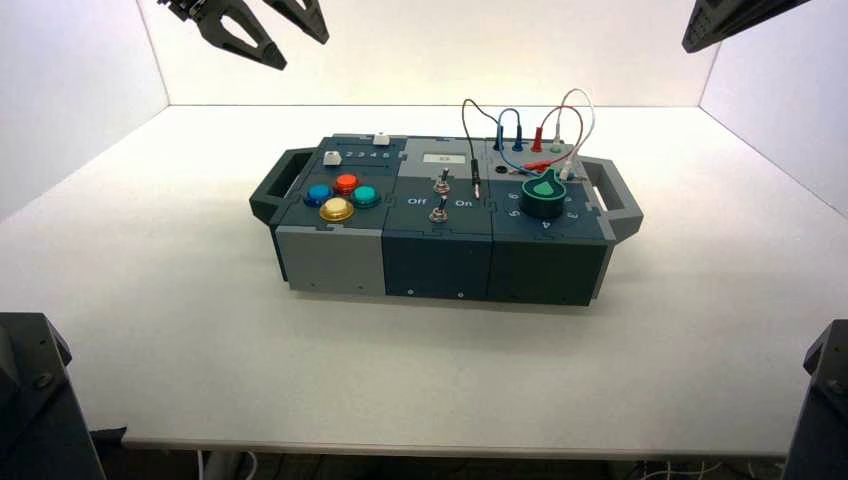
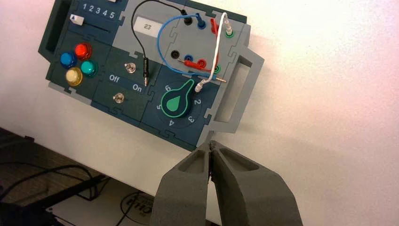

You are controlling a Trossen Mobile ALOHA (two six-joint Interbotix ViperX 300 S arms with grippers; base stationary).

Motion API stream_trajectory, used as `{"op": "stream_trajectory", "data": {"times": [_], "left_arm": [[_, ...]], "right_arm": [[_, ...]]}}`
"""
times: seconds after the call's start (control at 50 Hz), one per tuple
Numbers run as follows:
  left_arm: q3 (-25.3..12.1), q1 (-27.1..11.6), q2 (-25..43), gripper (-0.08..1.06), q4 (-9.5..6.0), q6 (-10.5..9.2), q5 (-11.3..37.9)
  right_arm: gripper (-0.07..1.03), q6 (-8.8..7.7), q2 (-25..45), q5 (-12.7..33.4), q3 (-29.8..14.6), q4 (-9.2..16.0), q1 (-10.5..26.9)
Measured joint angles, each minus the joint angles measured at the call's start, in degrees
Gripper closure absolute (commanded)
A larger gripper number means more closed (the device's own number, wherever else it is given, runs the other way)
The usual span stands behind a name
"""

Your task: Close left gripper.

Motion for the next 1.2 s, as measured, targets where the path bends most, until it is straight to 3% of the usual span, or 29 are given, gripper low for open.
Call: {"op": "stream_trajectory", "data": {"times": [0.84, 0.92, 1.06, 1.2], "left_arm": [[0.0, 0.0, 0.1, -0.03, 0.09, 0.0, -0.1], [0.0, 0.0, 0.0, 0.08, 0.09, 0.0, -0.2], [0.0, 0.1, 0.0, 0.59, 0.09, 0.0, -0.4], [0.0, 0.0, 0.0, 0.75, 0.09, -0.35, 1.1]], "right_arm": [[0.98, 0.0, 0.1, 0.3, 0.0, -0.1, -0.1], [0.98, 0.0, 0.0, 0.3, 0.0, 0.0, -0.1], [0.98, 0.0, 0.1, 0.3, 0.0, 0.0, 0.0], [0.98, 0.0, 0.1, 0.3, 0.0, 0.0, 0.0]]}}
